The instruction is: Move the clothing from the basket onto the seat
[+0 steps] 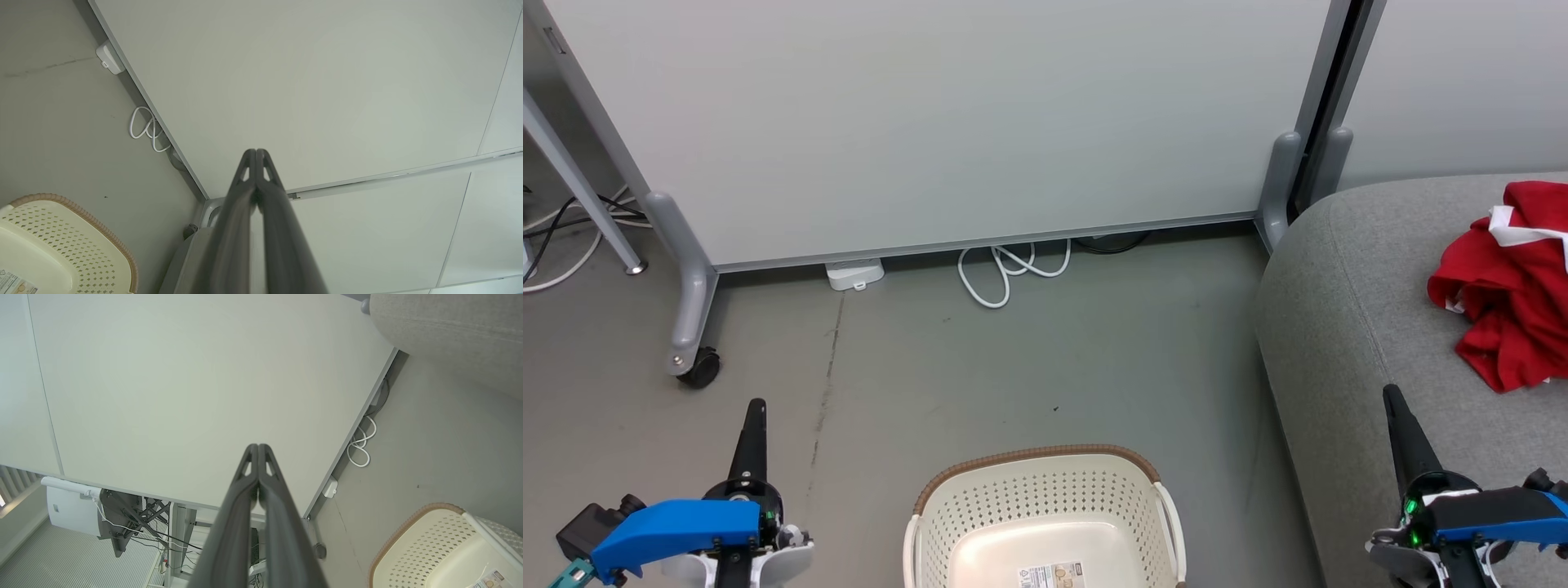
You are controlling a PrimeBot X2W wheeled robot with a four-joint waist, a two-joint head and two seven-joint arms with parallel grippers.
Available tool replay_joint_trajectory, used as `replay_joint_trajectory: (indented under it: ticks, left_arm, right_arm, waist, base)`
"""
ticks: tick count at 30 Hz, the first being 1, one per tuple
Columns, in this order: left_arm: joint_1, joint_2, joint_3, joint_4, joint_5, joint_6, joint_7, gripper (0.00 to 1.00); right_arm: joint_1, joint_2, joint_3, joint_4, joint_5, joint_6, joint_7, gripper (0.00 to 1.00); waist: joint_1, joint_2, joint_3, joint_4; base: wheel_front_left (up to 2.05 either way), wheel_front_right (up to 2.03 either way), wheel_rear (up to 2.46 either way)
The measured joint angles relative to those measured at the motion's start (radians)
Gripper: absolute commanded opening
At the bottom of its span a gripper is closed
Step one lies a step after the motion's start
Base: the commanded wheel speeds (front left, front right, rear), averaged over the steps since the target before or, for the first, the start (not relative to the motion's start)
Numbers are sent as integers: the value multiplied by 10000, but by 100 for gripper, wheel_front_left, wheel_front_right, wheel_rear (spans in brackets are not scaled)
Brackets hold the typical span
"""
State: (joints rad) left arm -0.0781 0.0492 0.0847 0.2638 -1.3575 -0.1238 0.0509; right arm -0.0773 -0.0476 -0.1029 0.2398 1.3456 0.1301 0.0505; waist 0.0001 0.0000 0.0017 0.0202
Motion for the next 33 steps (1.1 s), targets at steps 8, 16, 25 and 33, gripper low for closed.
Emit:
replay_joint_trajectory:
  ticks: [8, 16, 25, 33]
  left_arm:
    - [-69, 2, 63, -36, -644, -2, 165, 0]
    - [-116, 2, 136, -75, -1250, -4, 313, 0]
    - [-186, 2, 217, -123, -1889, -8, 462, 0]
    - [-227, 4, 278, -155, -2422, -21, 614, 0]
  right_arm:
    - [-37, 0, -25, 10, 677, 0, 165, 0]
    - [-117, -2, -48, 19, 1308, 0, 313, 0]
    - [-200, -4, -79, 31, 1977, 0, 466, 0]
    - [-235, -4, -104, 42, 2537, 2, 623, 0]
  waist:
    - [0, 0, 3, -47]
    - [0, 0, 7, -94]
    - [0, 0, 10, -146]
    - [-1, 0, 13, -193]
  base:
    - [0, 0, 0]
    - [0, 0, 0]
    - [0, 0, 0]
    - [0, 0, 0]
